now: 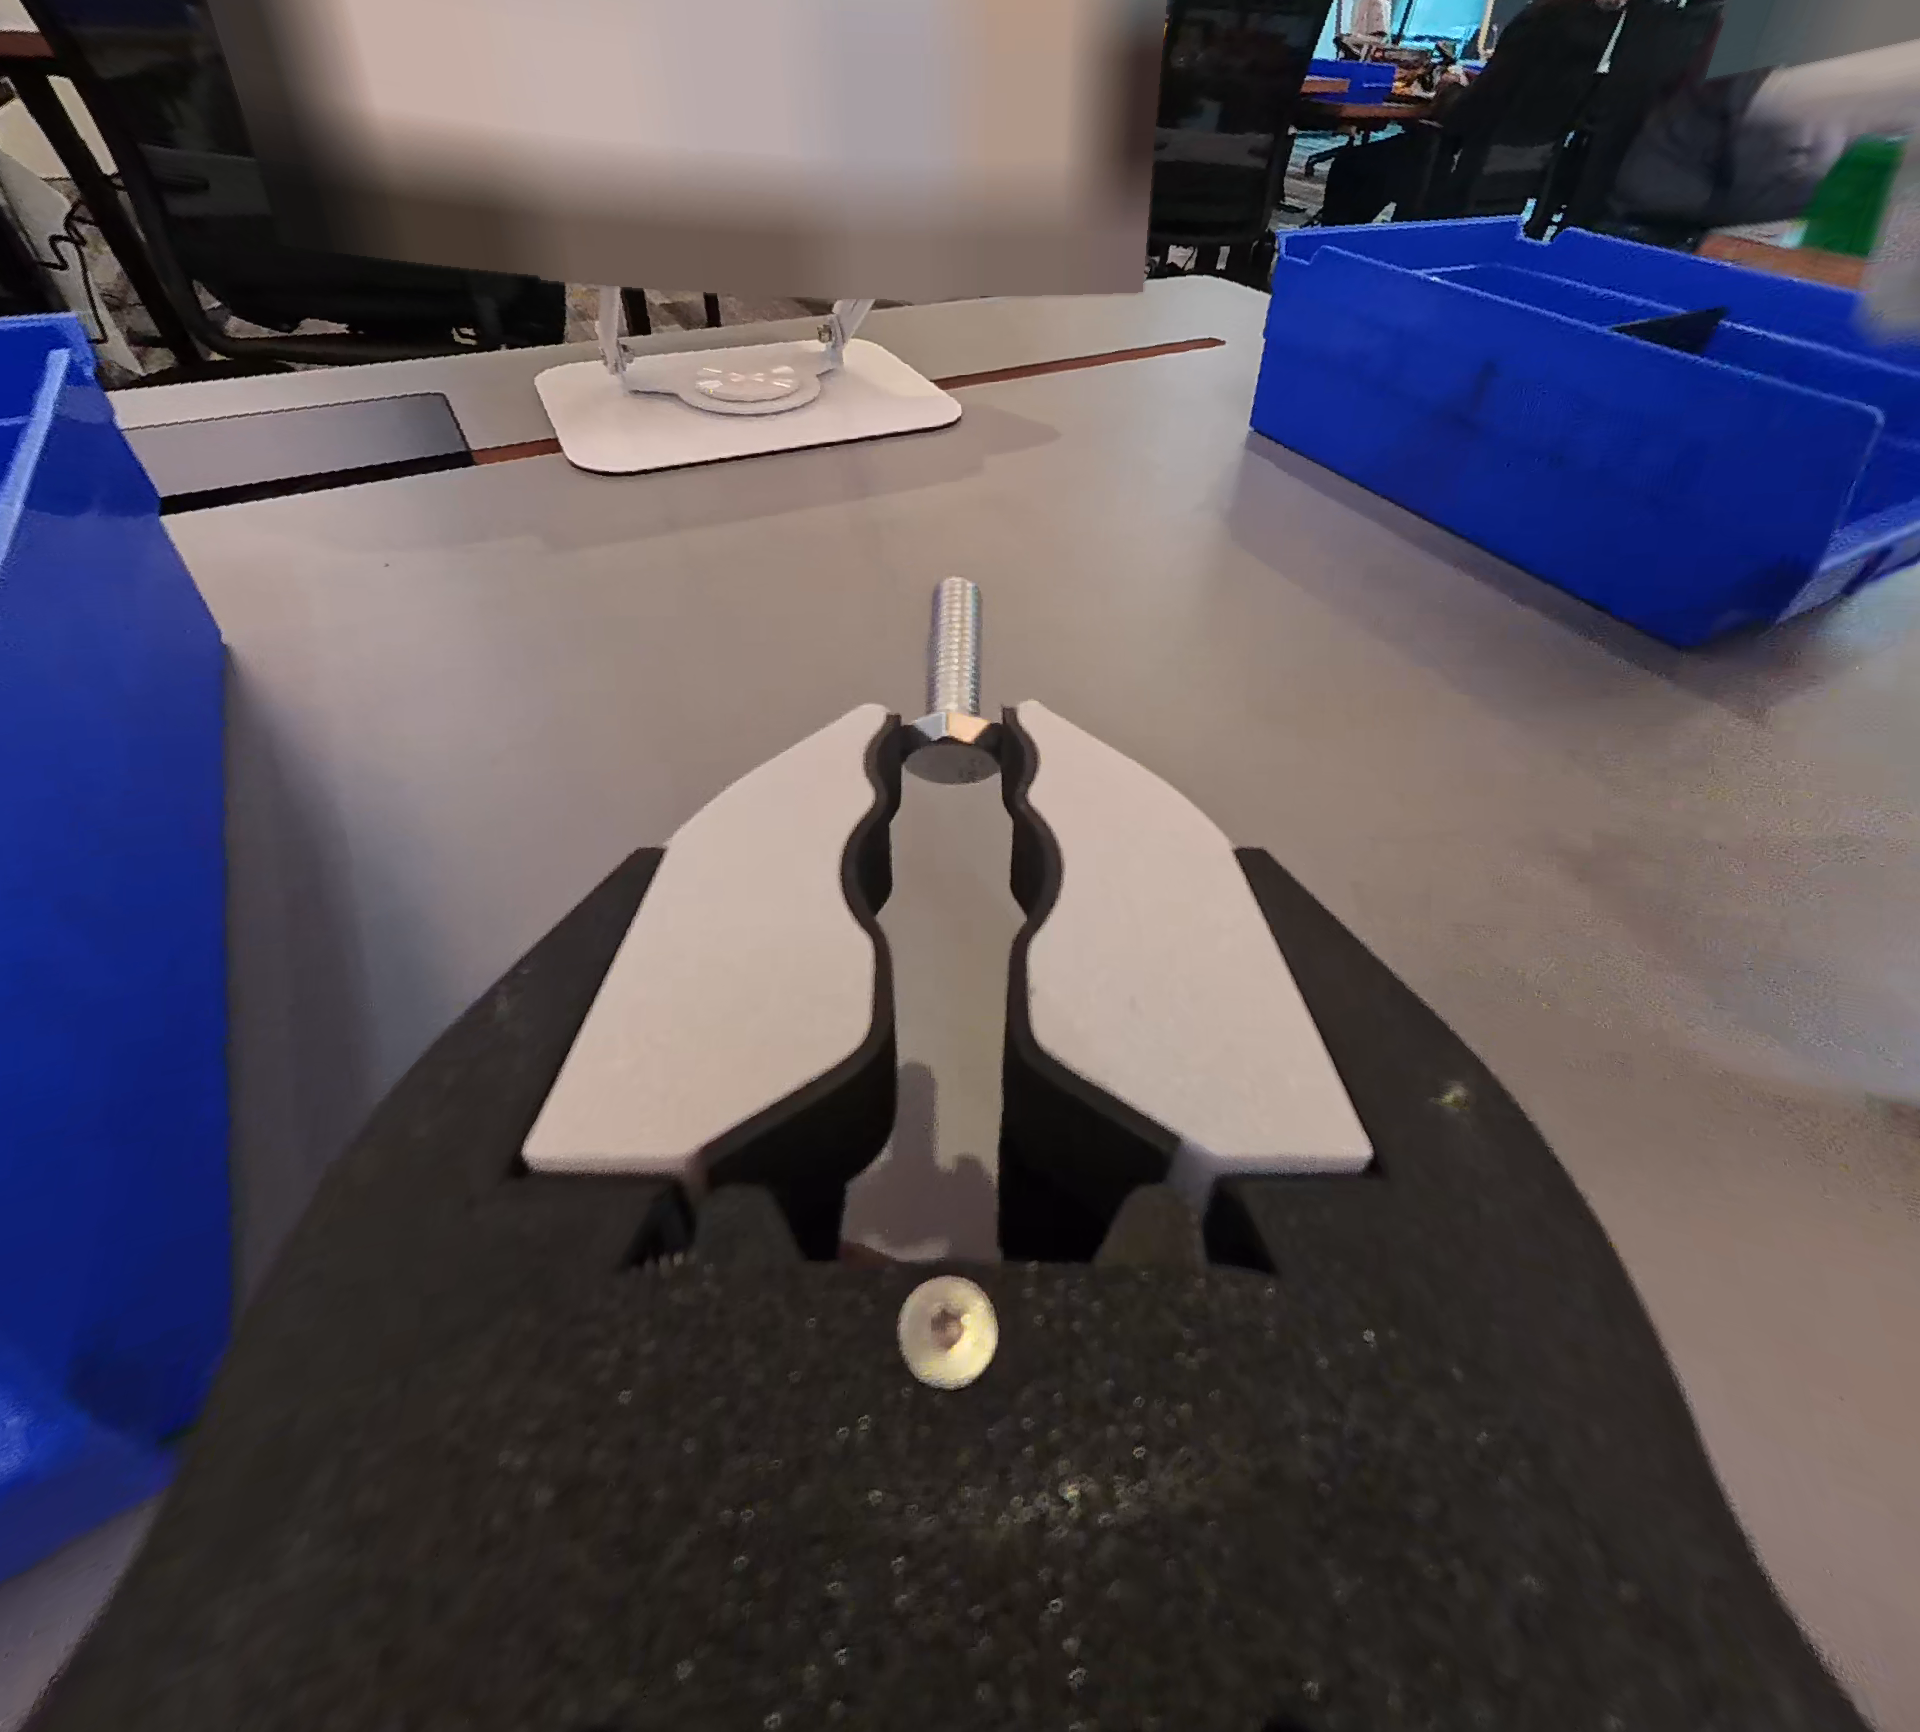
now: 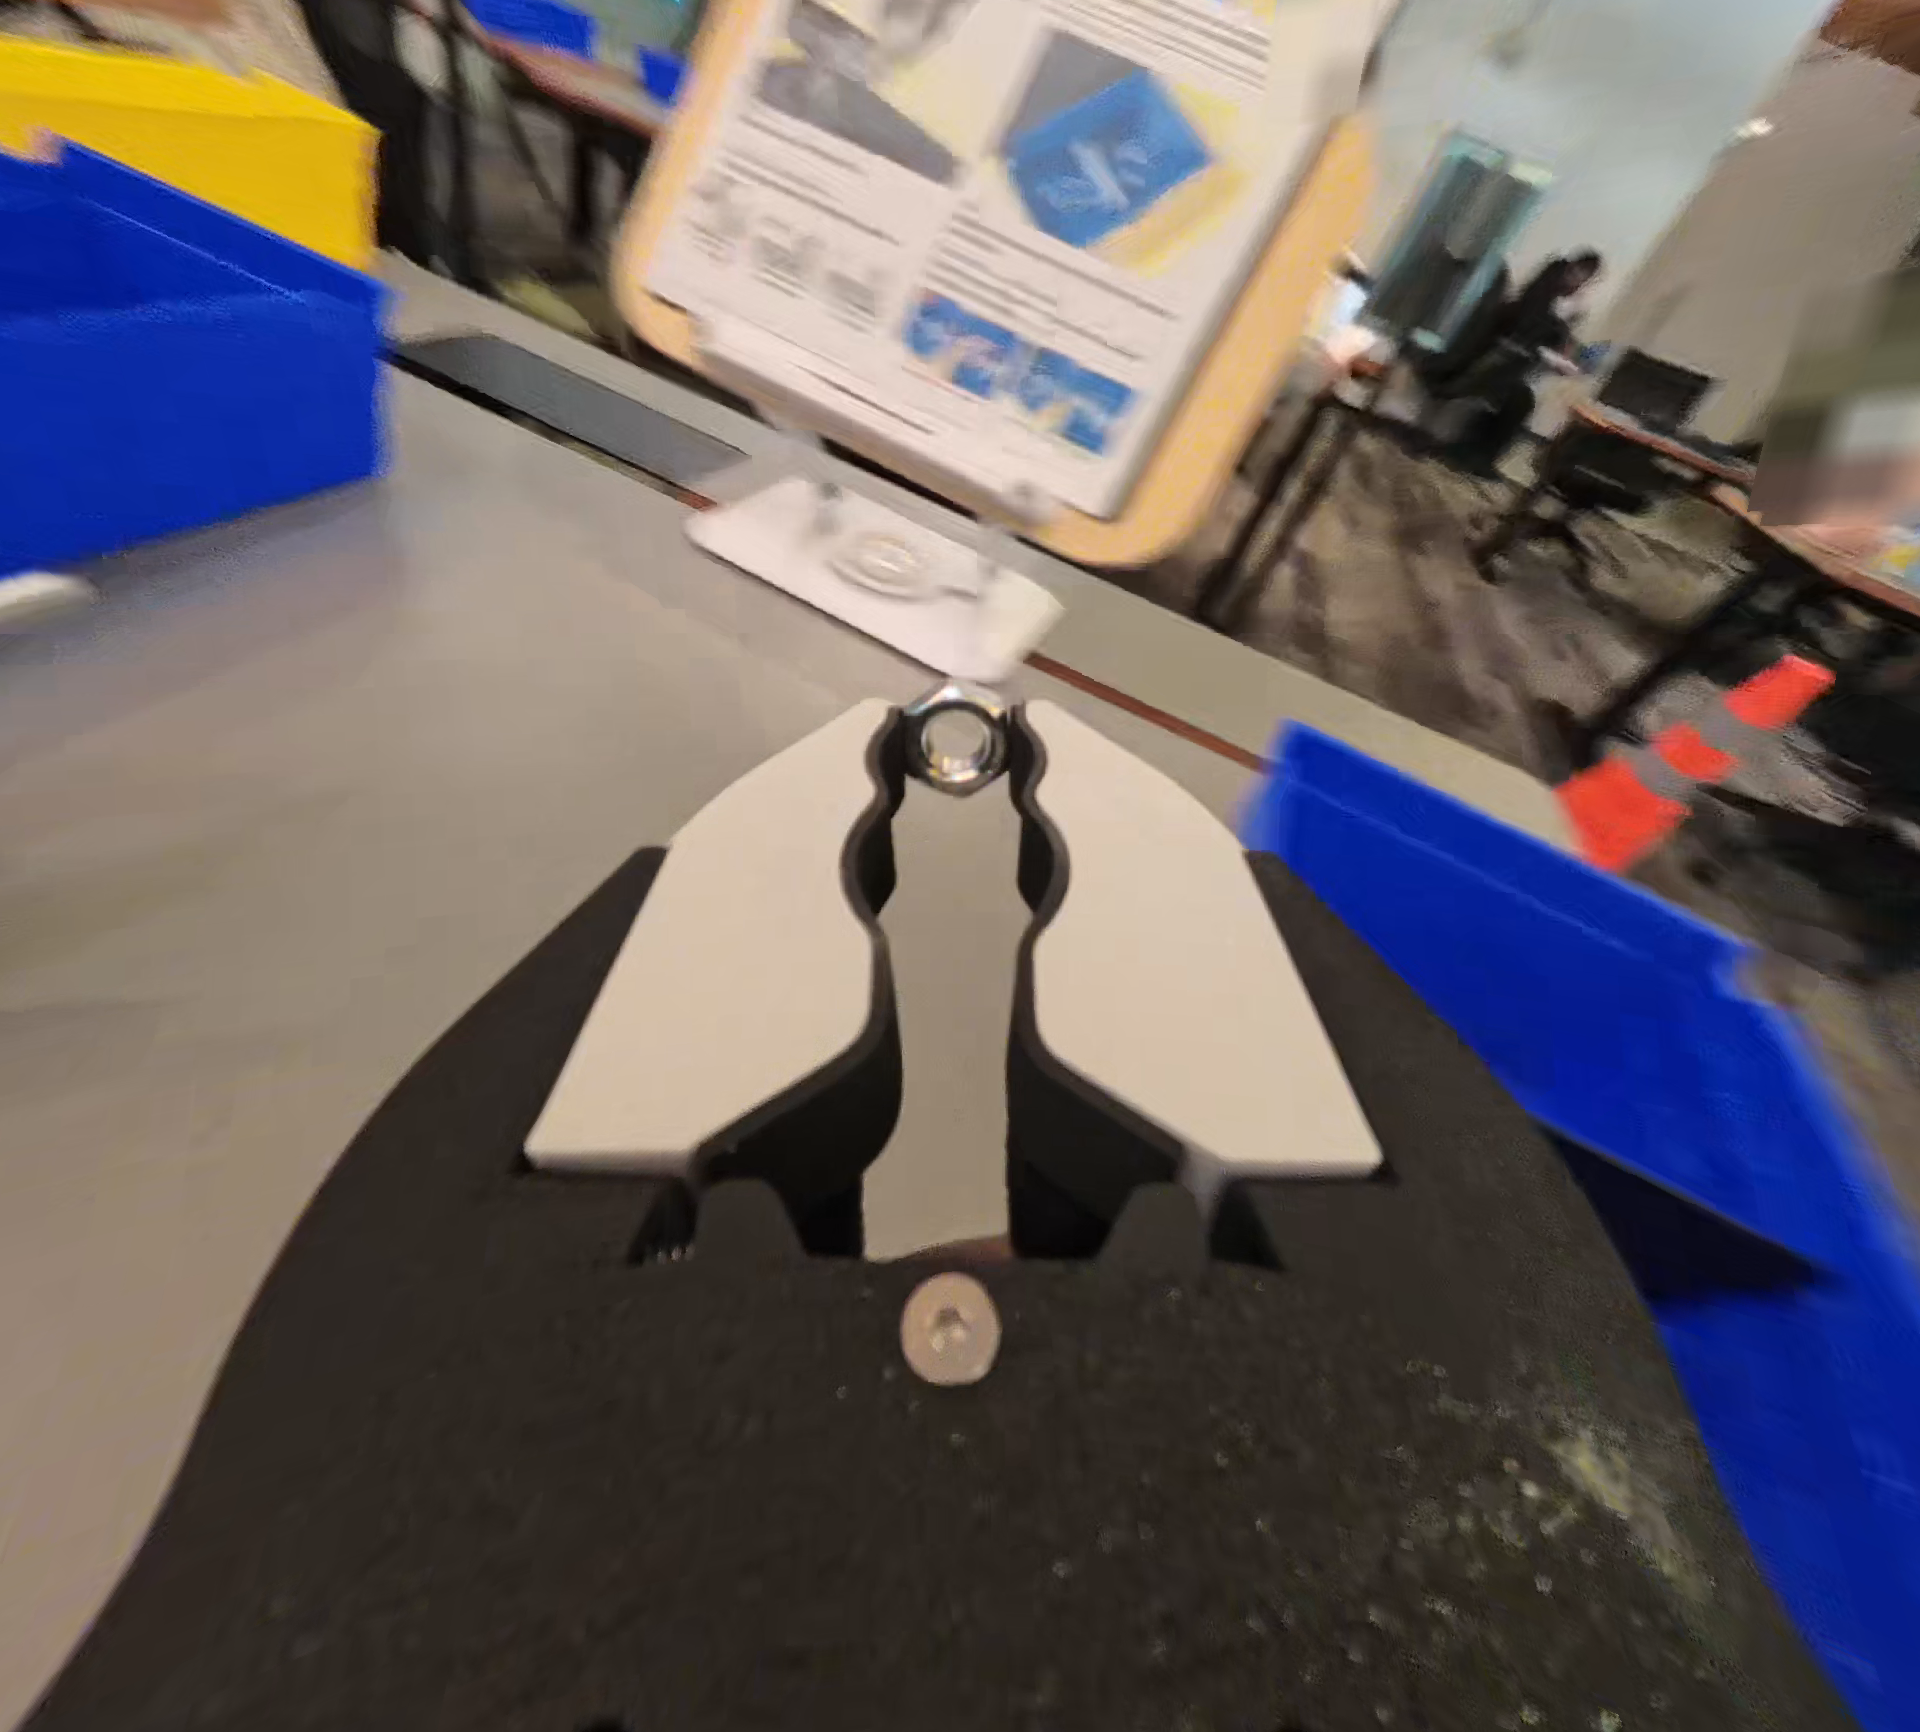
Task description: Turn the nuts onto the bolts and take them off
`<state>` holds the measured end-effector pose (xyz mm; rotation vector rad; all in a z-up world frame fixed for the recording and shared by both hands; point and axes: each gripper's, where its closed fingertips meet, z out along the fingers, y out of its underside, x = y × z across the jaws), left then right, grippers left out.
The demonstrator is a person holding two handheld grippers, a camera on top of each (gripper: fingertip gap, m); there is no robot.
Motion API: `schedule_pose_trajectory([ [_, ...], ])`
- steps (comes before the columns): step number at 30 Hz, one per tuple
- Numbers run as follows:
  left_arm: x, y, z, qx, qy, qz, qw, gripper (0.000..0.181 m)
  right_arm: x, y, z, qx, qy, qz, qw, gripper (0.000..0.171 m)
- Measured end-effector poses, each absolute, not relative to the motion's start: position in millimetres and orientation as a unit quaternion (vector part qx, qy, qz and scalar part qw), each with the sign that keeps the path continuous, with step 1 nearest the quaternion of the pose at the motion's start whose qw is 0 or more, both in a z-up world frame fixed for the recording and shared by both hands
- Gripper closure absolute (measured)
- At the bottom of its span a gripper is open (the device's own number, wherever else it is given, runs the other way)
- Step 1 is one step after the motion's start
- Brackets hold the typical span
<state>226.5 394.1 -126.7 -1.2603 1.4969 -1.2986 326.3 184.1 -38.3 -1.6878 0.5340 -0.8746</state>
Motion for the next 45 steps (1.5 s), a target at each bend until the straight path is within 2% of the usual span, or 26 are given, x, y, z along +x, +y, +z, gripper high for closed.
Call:
schedule_pose_trajectory([
  [3, 225.4, 389.8, -127.6, -0.487, 0.597, -0.506, 0.388, 0.164, 374.3, 104.1, -31.6, -0.778, 0.274, -0.334, 0.456, 0.153],
  [6, 224.4, 387.1, -128.7, -0.483, 0.603, -0.503, 0.387, 0.164, 410.9, 32.7, -89.5, -0.854, 0.326, -0.247, 0.323, 0.152],
  [9, 224.1, 387.0, -129.1, -0.484, 0.603, -0.505, 0.383, 0.164, 414.9, 4.5, -143.9, -0.905, 0.326, -0.153, 0.226, 0.152],
  [13, 224.8, 386.7, -130.3, -0.486, 0.605, -0.504, 0.38, 0.164, 419.0, -10.3, -186.1, -0.931, 0.323, -0.116, 0.128, 0.151],
  [20, 224.3, 381.1, -132.7, -0.474, 0.621, -0.493, 0.384, 0.164, 423.6, -18.1, -216.1, -0.929, 0.349, -0.089, 0.088, 0.151],
  [26, 224.7, 376.8, -135.4, -0.465, 0.633, -0.479, 0.391, 0.164, 421.8, -23.7, -213.8, -0.932, 0.34, -0.1, 0.077, 0.13],
  [28, 224.3, 376.7, -135.0, -0.464, 0.633, -0.481, 0.39, 0.164, 423.4, -27.9, -196.6, -0.923, 0.35, -0.132, 0.095, 0.122],
  [30, 224.0, 376.8, -134.4, -0.464, 0.632, -0.485, 0.388, 0.164, 421.4, -21.1, -157.3, -0.901, 0.355, -0.193, 0.156, 0.118],
  [33, 224.6, 377.2, -135.3, -0.468, 0.632, -0.488, 0.38, 0.164, 383.9, 51.0, -77.6, -0.842, 0.291, -0.233, 0.39, 0.131],
  [35, 224.0, 375.2, -135.4, -0.464, 0.635, -0.494, 0.371, 0.164, 322.3, 127.4, -42.4, -0.785, 0.201, -0.149, 0.567, 0.134],
  [37, 222.8, 373.2, -134.4, -0.458, 0.637, -0.502, 0.364, 0.164, 264.3, 189.2, -39.9, -0.723, 0.144, -0.053, 0.674, 0.135],
  [40, 222.6, 372.9, -134.4, -0.458, 0.637, -0.507, 0.357, 0.164, 217.4, 251.6, -82.9, -0.696, 0.13, 0.032, 0.706, 0.126],
  [43, 220.1, 370.8, -131.9, -0.449, 0.637, -0.517, 0.353, 0.164, 215.0, 268.7, -103.5, -0.682, 0.146, 0.015, 0.716, 0.134],
  [45, 219.1, 369.6, -131.2, -0.445, 0.638, -0.521, 0.352, 0.164, 215.7, 271.7, -110.7, -0.689, 0.148, 0.021, 0.709, 0.131],
])
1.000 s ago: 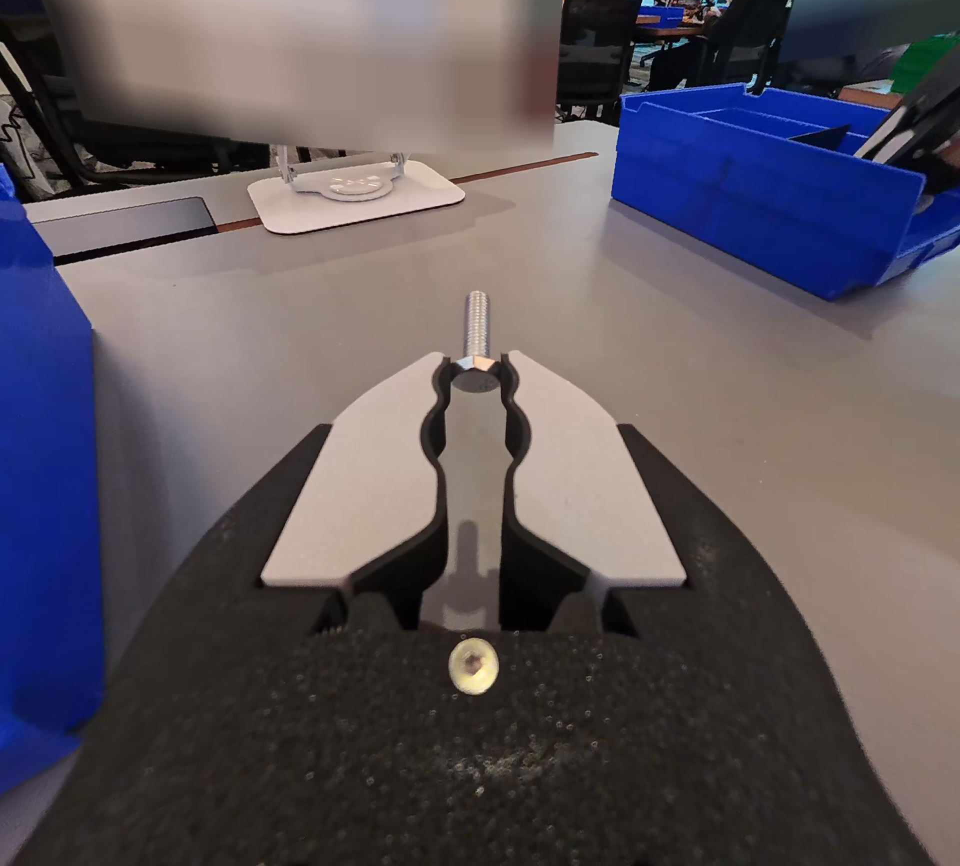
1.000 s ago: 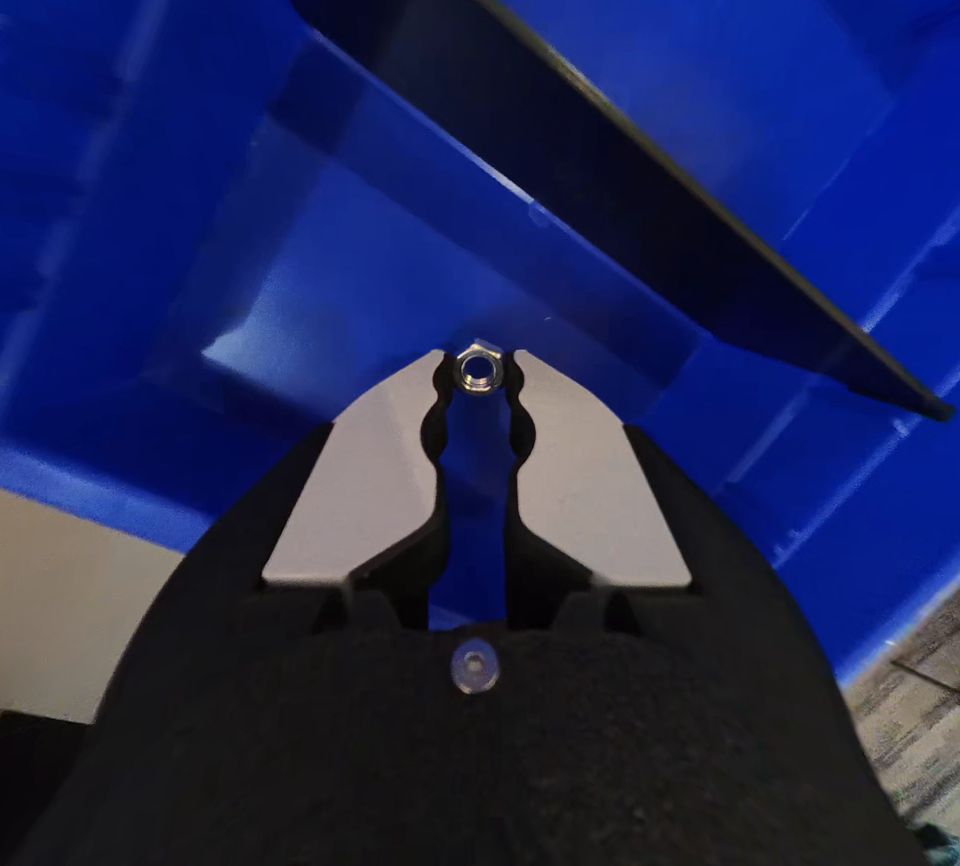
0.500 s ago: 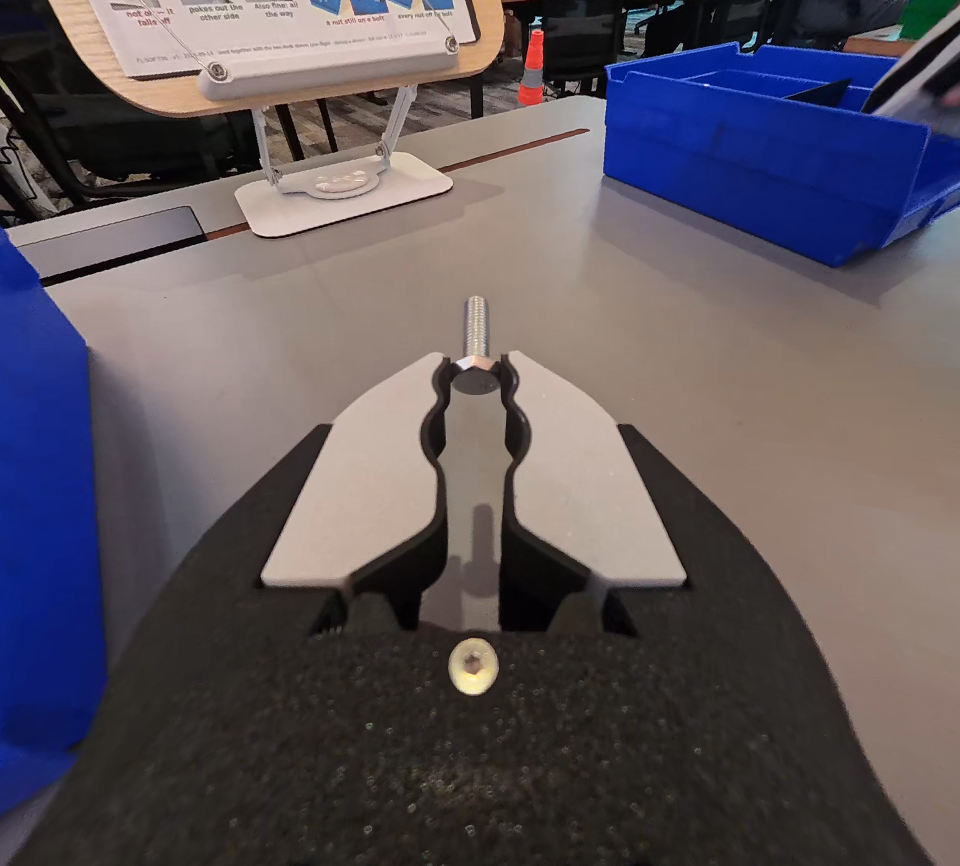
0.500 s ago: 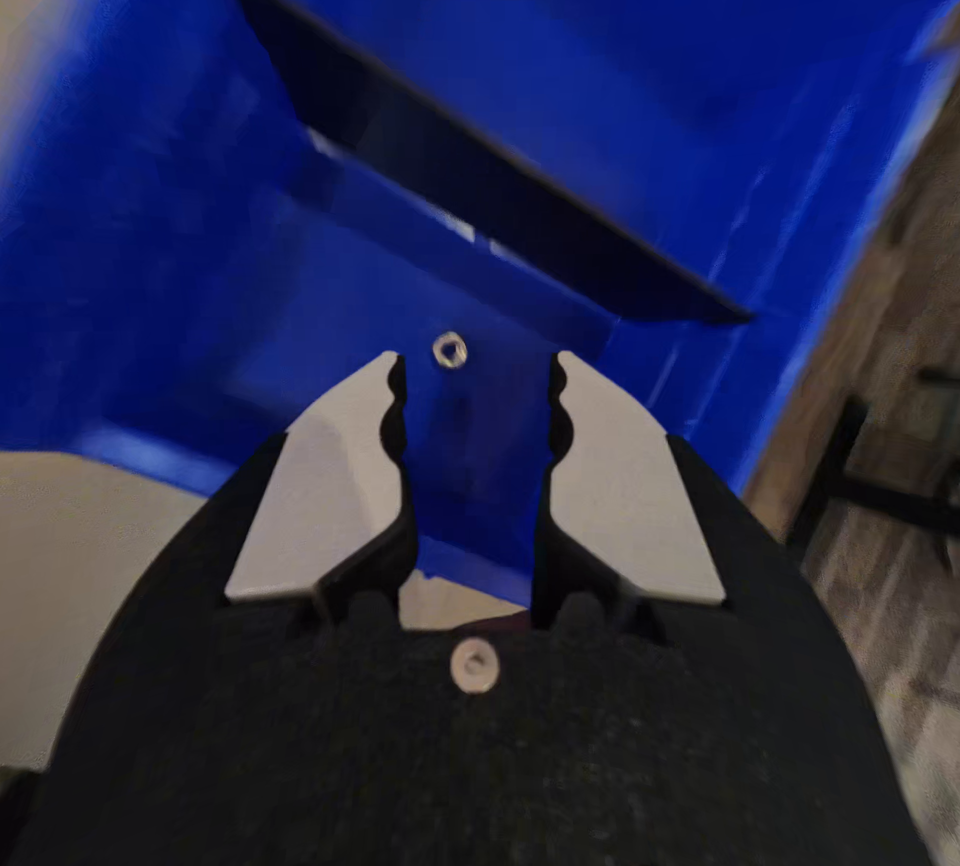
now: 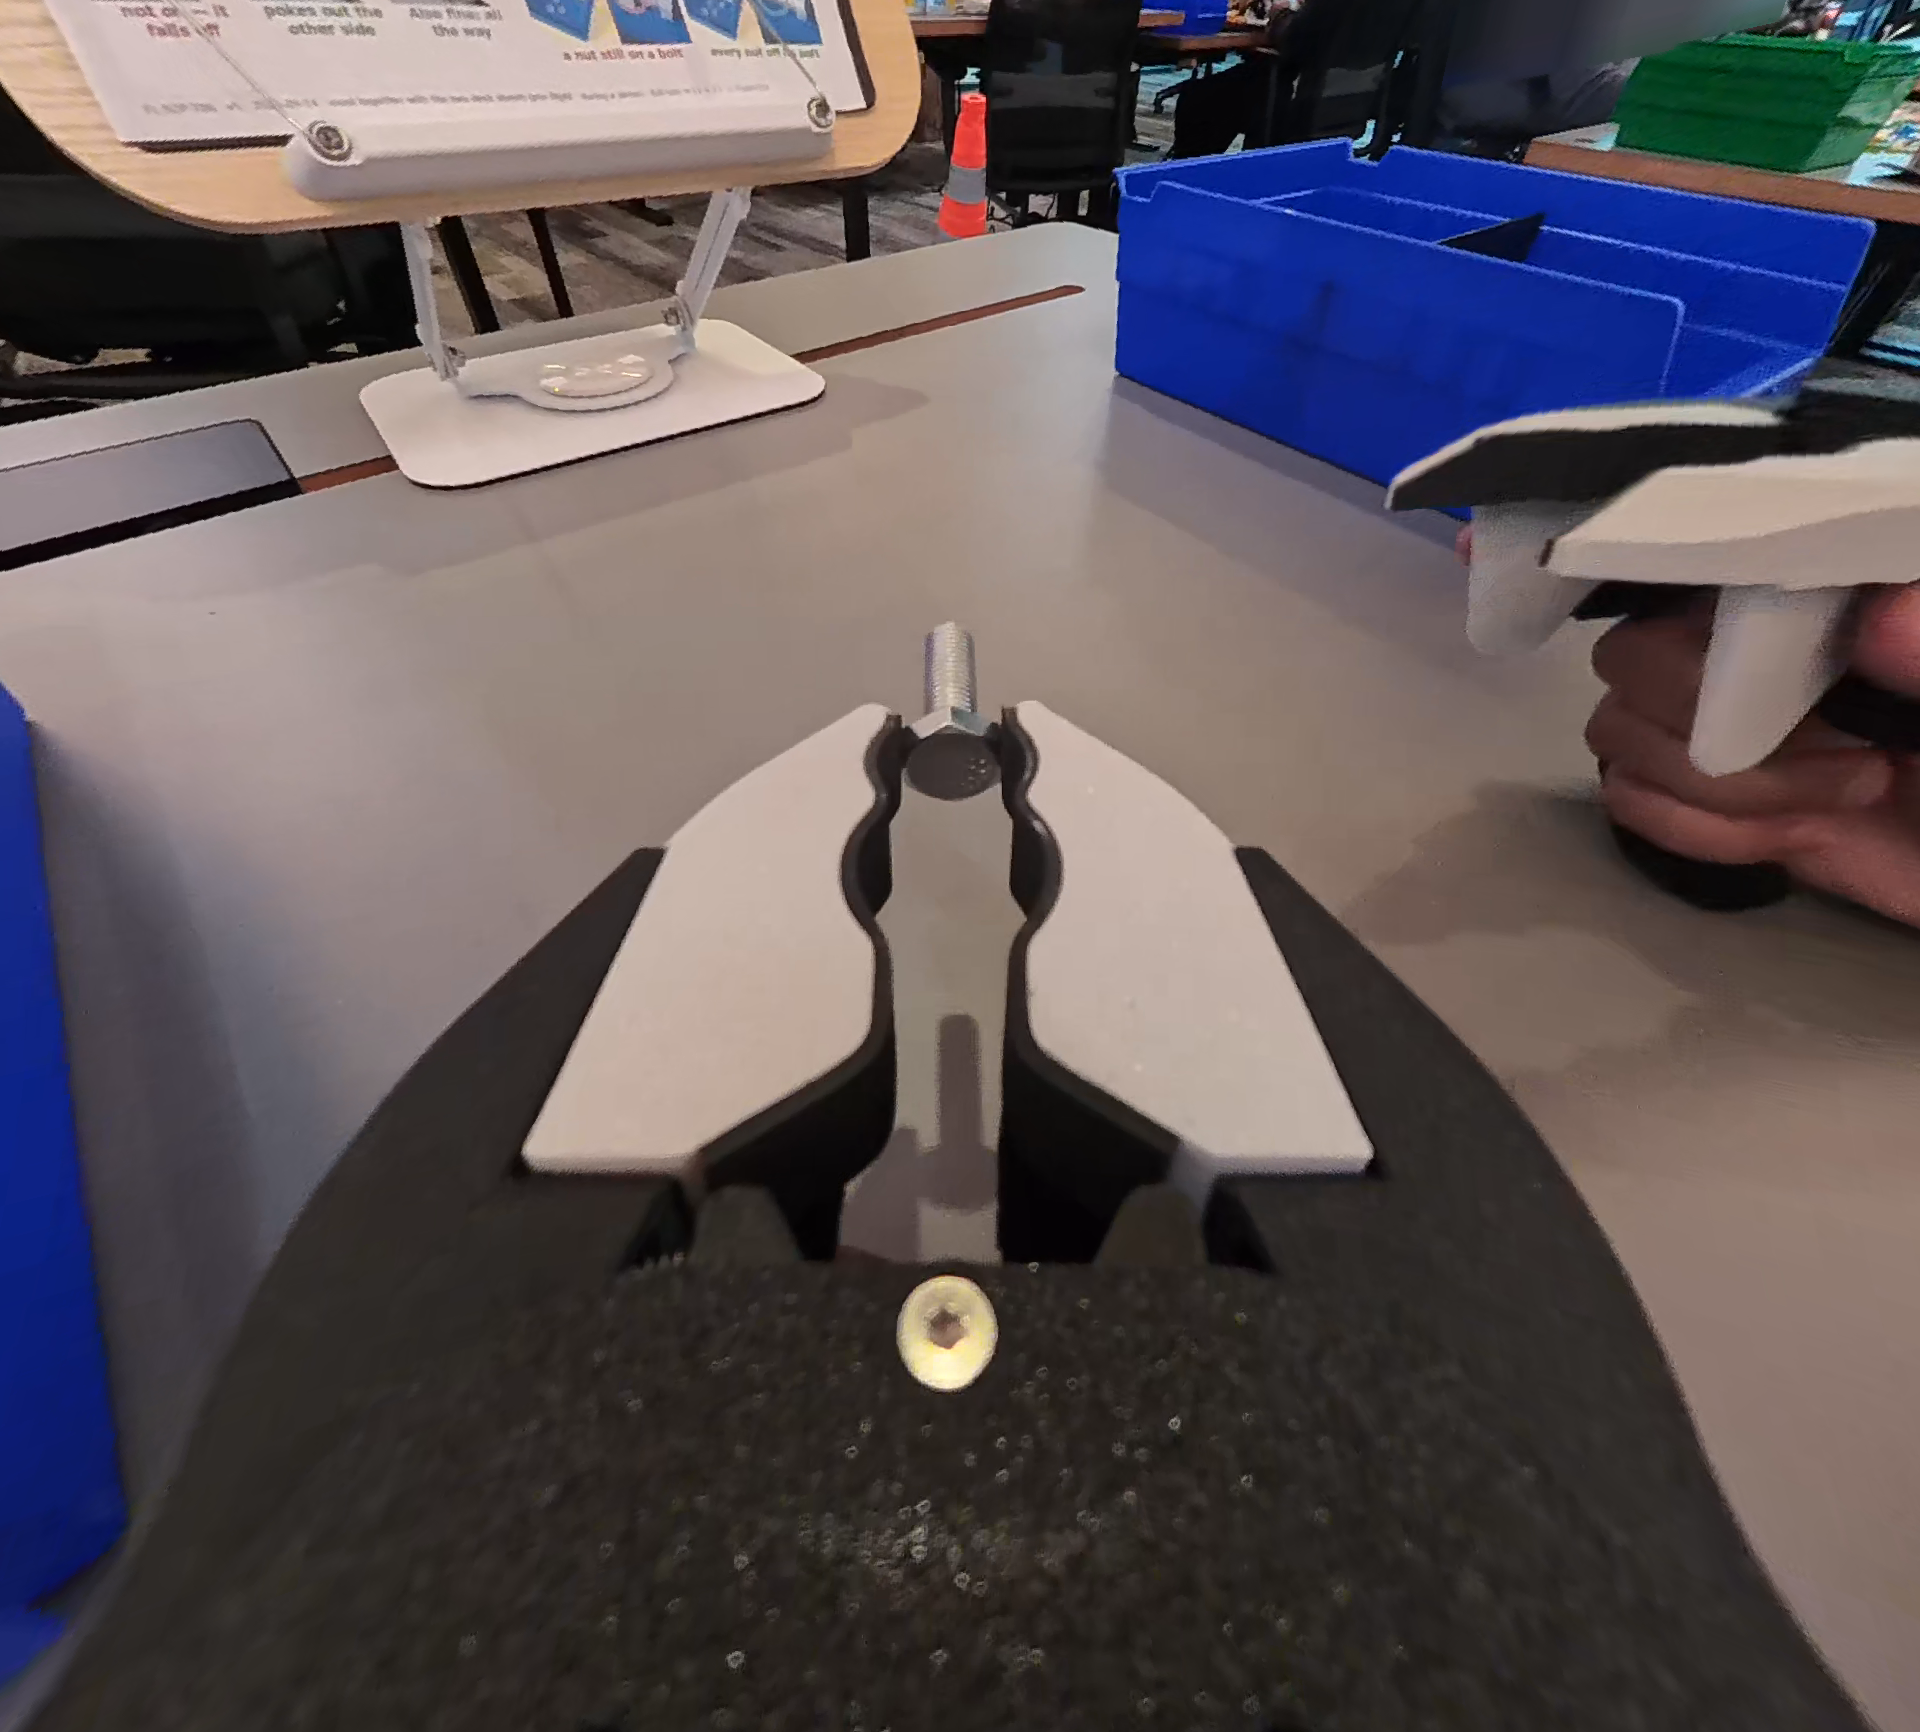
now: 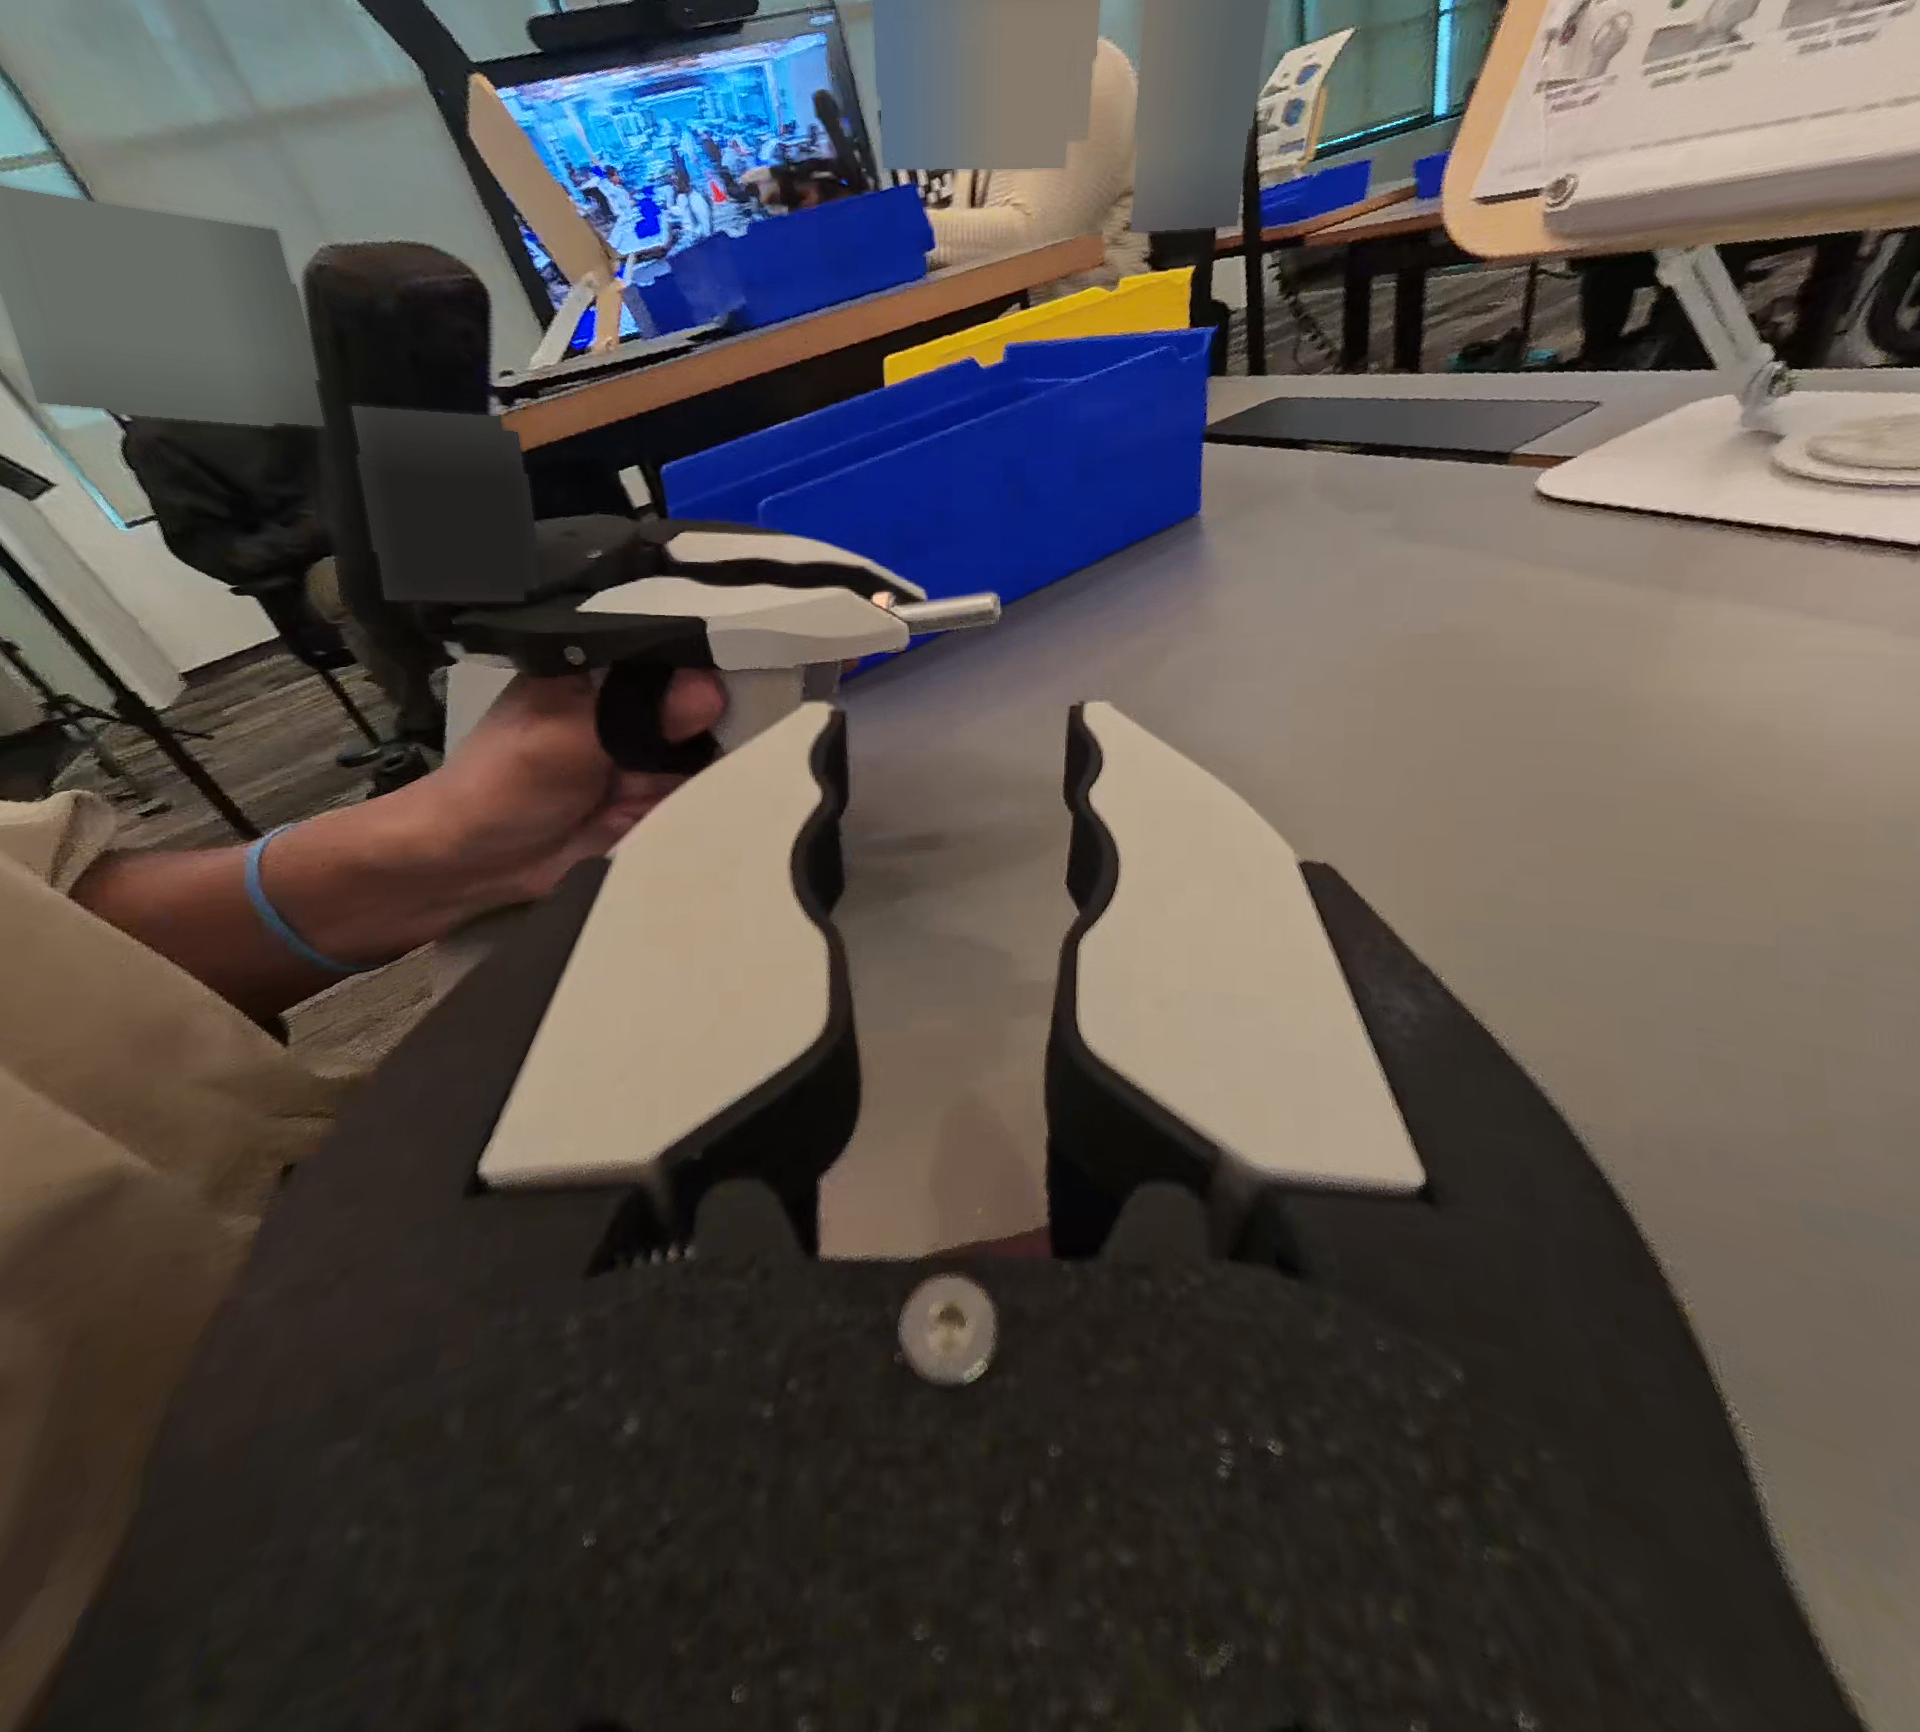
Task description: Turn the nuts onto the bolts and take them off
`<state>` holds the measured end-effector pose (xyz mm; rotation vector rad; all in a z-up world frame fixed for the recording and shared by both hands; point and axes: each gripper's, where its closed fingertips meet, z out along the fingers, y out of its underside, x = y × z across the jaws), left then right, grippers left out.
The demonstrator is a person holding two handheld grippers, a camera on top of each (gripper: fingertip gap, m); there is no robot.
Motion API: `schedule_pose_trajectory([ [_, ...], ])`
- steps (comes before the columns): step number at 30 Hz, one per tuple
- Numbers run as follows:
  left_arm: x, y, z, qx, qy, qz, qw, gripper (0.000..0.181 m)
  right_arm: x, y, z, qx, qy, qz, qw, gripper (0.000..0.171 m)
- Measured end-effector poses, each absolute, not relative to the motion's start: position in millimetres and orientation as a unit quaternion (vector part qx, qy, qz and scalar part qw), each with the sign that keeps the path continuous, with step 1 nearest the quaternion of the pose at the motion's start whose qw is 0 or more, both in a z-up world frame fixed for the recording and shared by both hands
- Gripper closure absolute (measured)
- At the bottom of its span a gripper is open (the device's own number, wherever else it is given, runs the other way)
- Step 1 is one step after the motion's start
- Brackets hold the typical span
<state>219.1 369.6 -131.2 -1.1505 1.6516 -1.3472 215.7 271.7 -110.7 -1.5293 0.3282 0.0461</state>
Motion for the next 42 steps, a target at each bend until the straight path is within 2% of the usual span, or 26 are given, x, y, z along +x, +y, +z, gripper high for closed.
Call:
schedule_pose_trajectory([
  [3, 219.4, 367.9, -132.8, -0.443, 0.644, -0.518, 0.348, 0.164, 218.3, 269.6, -110.0, -0.683, 0.152, 0.032, 0.713, 0.135],
  [6, 213.8, 352.1, -132.1, -0.397, 0.674, -0.544, 0.303, 0.164, 213.9, 272.2, -109.9, -0.688, 0.134, 0.056, 0.711, 0.134],
  [10, 194.9, 321.6, -116.1, -0.305, 0.714, -0.62, 0.113, 0.164, 194.1, 281.2, -100.3, -0.726, 0.005, 0.082, 0.682, 0.138],
  [14, 187.5, 314.1, -86.2, -0.235, 0.712, -0.662, 0.011, 0.164, 192.4, 288.3, -93.1, -0.743, -0.074, 0.077, 0.66, 0.141],
  [16, 186.4, 309.8, -82.5, -0.219, 0.719, -0.659, -0.012, 0.164, 193.8, 291.9, -90.2, -0.739, -0.082, 0.08, 0.664, 0.14],
  [22, 183.4, 294.0, -91.3, -0.198, 0.744, -0.638, -0.012, 0.164, 187.9, 298.9, -94.9, -0.736, -0.094, 0.086, 0.664, 0.145],
  [24, 183.4, 290.2, -92.6, -0.197, 0.742, -0.641, -0.01, 0.164, 184.1, 299.3, -96.4, -0.735, -0.104, 0.085, 0.664, 0.161],
  [32, 189.1, 291.0, -93.8, -0.214, 0.728, -0.651, -0.008, 0.164, 188.3, 298.3, -100.8, -0.739, -0.1, 0.056, 0.663, 0.161],
  [37, 205.3, 323.3, -75.8, -0.29, 0.662, -0.684, 0.099, 0.143, 202.2, 290.2, -95.1, -0.739, -0.051, 0.022, 0.671, 0.161],
  [42, 219.8, 382.5, -105.8, -0.47, 0.577, -0.595, 0.305, 0.136, 221.6, 277.5, -104.5, -0.74, 0.076, -0.068, 0.665, 0.161],
])
